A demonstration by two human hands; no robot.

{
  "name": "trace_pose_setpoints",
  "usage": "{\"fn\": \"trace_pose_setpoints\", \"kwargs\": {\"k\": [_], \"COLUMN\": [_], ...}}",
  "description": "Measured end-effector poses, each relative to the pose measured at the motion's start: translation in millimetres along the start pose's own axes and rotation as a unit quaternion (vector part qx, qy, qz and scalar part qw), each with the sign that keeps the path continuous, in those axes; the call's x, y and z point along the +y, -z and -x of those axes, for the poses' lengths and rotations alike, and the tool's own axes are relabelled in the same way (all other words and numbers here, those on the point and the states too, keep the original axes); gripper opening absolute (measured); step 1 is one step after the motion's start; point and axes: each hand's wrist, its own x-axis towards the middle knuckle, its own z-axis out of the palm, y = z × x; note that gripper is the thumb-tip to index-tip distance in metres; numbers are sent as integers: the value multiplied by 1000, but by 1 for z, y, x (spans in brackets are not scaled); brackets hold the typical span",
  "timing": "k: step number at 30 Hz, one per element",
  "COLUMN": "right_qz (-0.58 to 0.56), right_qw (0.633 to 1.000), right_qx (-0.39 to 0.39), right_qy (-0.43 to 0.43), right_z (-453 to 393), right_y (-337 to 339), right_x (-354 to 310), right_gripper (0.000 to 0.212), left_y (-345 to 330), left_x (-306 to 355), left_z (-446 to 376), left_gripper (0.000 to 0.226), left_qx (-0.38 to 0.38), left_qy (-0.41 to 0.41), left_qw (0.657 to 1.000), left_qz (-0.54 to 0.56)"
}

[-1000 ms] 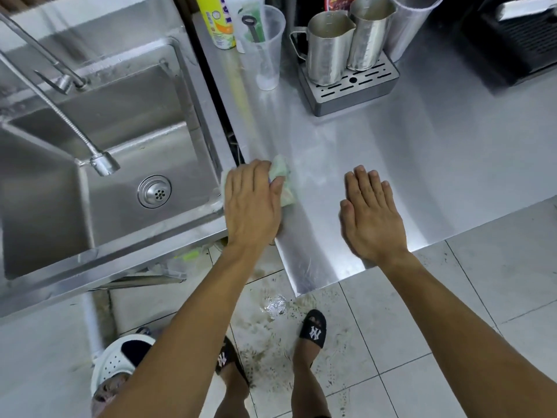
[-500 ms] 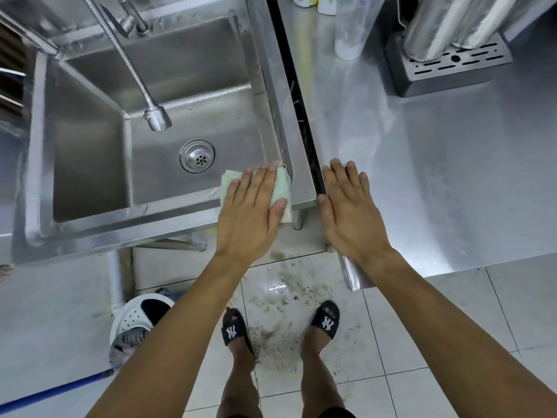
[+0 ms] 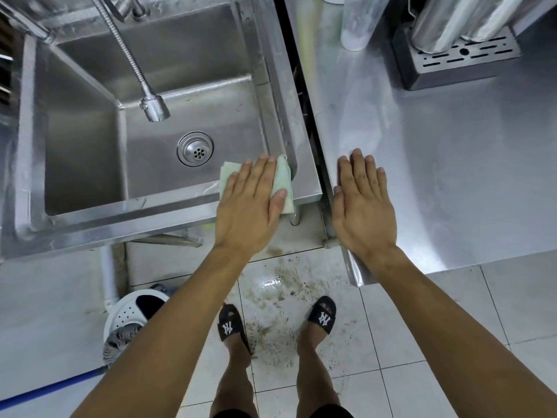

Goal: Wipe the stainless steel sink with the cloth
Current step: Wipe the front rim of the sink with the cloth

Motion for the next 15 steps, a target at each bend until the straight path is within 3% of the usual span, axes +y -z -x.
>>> {"fn": "trace_pose_setpoints", "kwargs": {"k": [5,11,15], "right_qz": [12,17,20], "right_qw": [1000,1000,1000], "right_qx": [-4,5,-4], "right_qy": [-5,3,3], "right_z": [-1,1,0], "right_y": [0,-3,-2], "right_x": [-1,3,2], "right_gripper": [59,57,58], "left_y": [-5,-2,2], "left_x": [53,15,-9], "left_z": [-43,-4,3], "left_gripper": [61,59,58], "left_qx": [11,6,-1], "left_qy": [114,-31,-12], "left_qw": [992,999,1000], "left_qz": [47,16,-1]}}
